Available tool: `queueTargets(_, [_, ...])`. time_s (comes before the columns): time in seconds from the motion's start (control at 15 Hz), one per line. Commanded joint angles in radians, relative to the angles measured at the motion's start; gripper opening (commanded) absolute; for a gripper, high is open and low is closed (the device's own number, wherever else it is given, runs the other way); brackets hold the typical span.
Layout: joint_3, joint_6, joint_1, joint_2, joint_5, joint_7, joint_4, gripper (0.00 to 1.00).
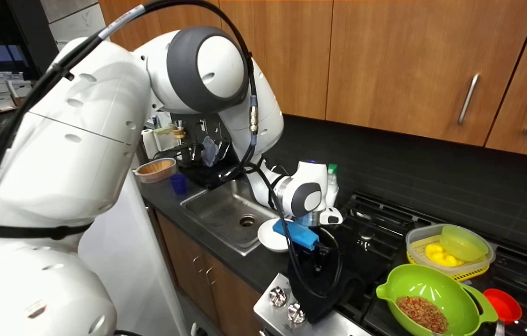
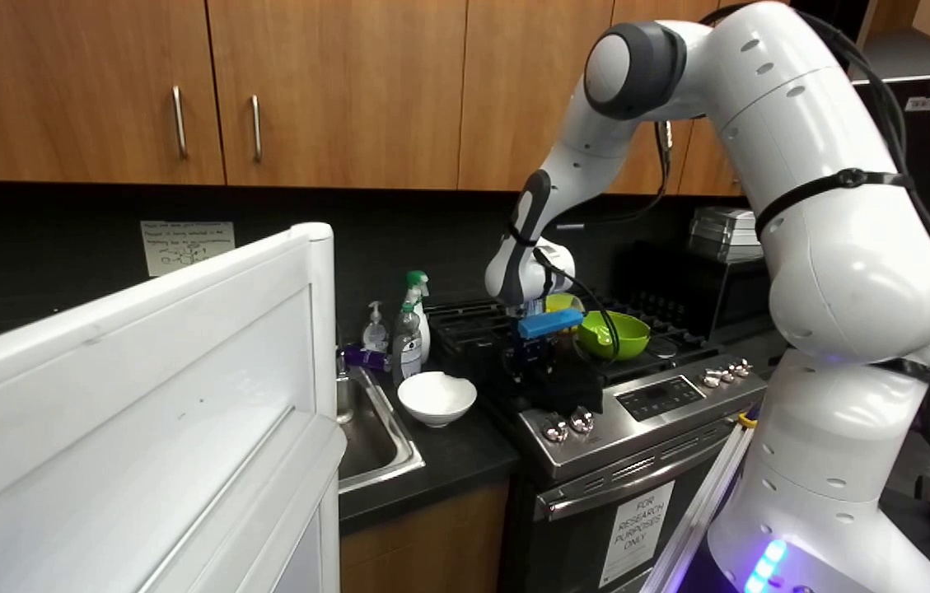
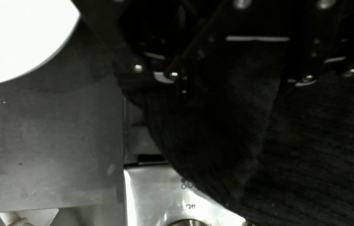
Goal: Put the cloth on the white stand
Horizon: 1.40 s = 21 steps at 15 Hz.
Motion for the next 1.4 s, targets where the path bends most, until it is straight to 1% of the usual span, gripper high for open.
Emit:
queueTargets(0.0, [0.005, -0.026, -0.01, 0.038, 0.019, -0.011, 0.054, 0.94])
queueTargets(0.07, [0.004, -0.031, -0.01, 0.042, 0.019, -0.011, 0.061, 0.5])
queueTargets(0.13, [0.003, -0.034, -0.009, 0.045, 0.017, -0.009, 0.065, 0.54])
queueTargets(0.2, [0.003, -0.038, -0.009, 0.048, 0.017, -0.009, 0.069, 0.54])
queueTargets(0.4, [0.002, -0.049, -0.008, 0.051, 0.017, -0.006, 0.077, 0.34])
queueTargets(0.47, [0.002, -0.055, -0.008, 0.047, 0.018, -0.005, 0.076, 0.26])
queueTargets(0.67, [-0.01, -0.107, 0.006, 0.015, 0.005, 0.007, 0.06, 0.05])
queueTargets(0.73, [-0.016, -0.127, 0.013, -0.002, -0.001, 0.012, 0.05, 0.01])
queueTargets(0.8, [-0.018, -0.14, 0.016, -0.016, -0.005, 0.012, 0.042, 0.0])
queueTargets(0.93, [-0.022, -0.179, 0.027, -0.05, -0.017, 0.01, 0.029, 0.02])
queueTargets(1.13, [-0.03, -0.264, 0.044, -0.097, -0.049, 0.008, 0.022, 0.02])
queueTargets(1.33, [-0.027, -0.3, 0.057, -0.152, -0.074, 0.011, 0.0, 0.02])
